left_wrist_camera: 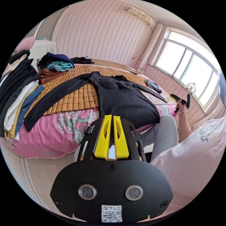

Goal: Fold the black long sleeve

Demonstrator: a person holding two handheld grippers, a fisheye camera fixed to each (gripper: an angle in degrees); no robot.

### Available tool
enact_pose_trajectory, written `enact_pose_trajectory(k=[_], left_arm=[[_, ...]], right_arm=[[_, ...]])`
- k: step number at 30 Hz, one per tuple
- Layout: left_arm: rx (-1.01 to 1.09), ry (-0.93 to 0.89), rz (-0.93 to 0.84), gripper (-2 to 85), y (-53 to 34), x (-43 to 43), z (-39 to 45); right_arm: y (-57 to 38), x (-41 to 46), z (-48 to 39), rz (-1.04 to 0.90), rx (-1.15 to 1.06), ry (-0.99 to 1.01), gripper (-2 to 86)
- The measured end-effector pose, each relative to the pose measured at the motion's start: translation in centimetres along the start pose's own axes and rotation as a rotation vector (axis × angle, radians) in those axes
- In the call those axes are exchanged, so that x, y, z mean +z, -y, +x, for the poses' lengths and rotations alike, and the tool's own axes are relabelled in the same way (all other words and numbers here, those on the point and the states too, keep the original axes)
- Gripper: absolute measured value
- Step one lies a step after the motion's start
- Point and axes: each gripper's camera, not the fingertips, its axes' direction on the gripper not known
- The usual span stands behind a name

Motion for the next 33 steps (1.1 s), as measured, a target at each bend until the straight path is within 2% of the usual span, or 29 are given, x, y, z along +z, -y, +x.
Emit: enact_pose_trajectory(k=[1,4,8,13,15,18,22,24,27,33], left_arm=[[0.056,-0.003,0.011,-0.3,0.8,0.9,1.5],[0.187,-0.035,0.010,0.0,3.5,3.9,5.6],[0.393,-0.149,0.038,2.3,7.9,8.2,12.3],[0.575,-0.331,0.104,3.6,11.1,14.7,21.7],[0.618,-0.389,0.139,4.1,11.6,17.4,25.3],[0.664,-0.461,0.151,4.7,12.7,22.2,30.7],[0.737,-0.592,0.049,5.2,15.5,28.4,37.3],[0.779,-0.589,0.044,5.2,16.0,30.2,39.8],[0.866,-0.459,0.069,5.3,16.1,33.8,43.0],[0.820,-0.386,-0.171,7.0,18.1,43.4,46.1]], right_arm=[[1.1,0.1,2.0,0.080,0.100,-0.028,10.8],[3.4,1.7,6.5,0.151,0.283,0.023,12.4],[4.1,2.3,9.9,0.132,0.348,-0.071,14.1],[3.8,-0.1,13.8,0.172,0.399,-0.064,13.7],[4.1,0.3,14.9,0.122,0.425,-0.085,13.7],[4.9,1.6,15.6,0.042,0.407,0.007,13.9],[6.4,3.3,15.1,-0.095,0.337,-0.101,13.7],[6.5,3.6,15.3,-0.094,0.331,-0.120,13.2],[6.5,3.7,16.3,-0.101,0.354,-0.060,12.4],[6.4,4.2,16.8,-0.112,0.333,-0.054,9.8]])
